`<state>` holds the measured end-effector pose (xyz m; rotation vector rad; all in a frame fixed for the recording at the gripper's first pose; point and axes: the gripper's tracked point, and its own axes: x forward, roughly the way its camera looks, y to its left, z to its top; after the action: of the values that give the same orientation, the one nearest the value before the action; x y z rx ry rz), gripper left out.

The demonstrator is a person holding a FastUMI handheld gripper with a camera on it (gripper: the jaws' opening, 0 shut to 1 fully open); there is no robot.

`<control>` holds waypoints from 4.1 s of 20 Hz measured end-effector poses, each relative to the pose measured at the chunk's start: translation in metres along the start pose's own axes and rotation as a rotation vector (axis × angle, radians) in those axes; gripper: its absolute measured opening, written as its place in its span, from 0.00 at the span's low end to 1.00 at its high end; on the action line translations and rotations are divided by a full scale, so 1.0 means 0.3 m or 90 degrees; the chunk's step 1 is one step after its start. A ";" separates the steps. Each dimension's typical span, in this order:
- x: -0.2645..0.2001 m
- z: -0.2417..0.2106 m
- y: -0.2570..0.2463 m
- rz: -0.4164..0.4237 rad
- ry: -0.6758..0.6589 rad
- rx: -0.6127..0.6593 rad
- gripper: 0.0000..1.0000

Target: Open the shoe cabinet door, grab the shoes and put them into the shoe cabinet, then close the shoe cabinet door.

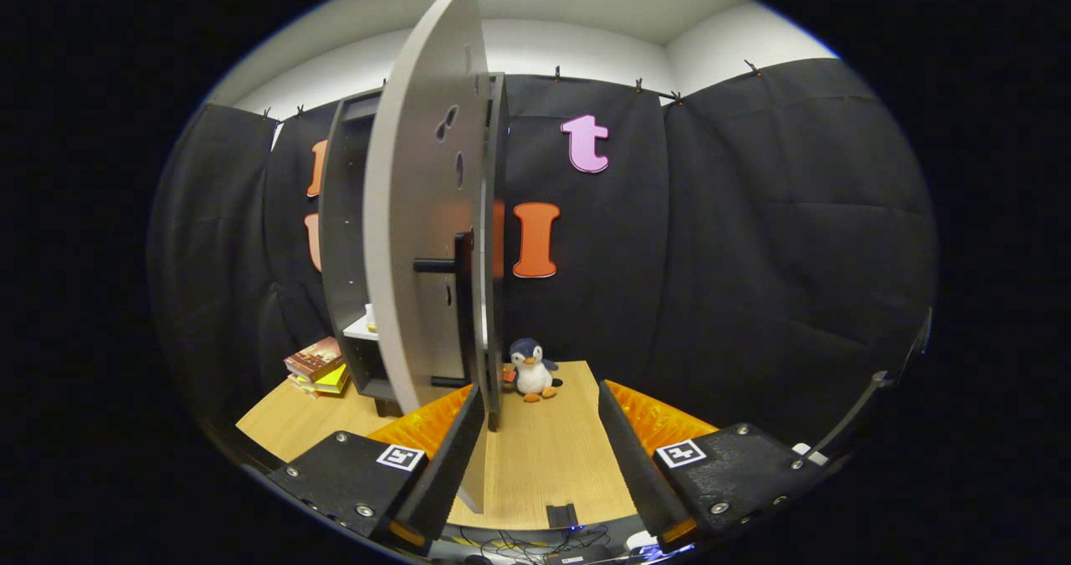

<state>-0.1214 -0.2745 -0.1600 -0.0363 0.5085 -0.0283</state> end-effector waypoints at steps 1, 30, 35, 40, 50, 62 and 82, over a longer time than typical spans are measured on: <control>0.022 0.001 0.001 0.007 -0.003 0.002 0.86; 0.265 0.105 1.004 0.360 -0.008 0.043 0.82; 0.438 0.144 1.184 0.316 -0.020 0.006 0.87; 0.525 0.155 1.234 0.286 -0.012 0.018 0.88; 0.546 0.159 1.214 0.208 -0.001 0.017 0.88; 0.435 0.275 1.185 0.179 -0.049 -0.016 0.89; 0.024 0.470 0.833 0.071 -0.163 0.042 0.93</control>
<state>-0.0420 -0.0212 -0.0510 0.0517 0.2520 0.0675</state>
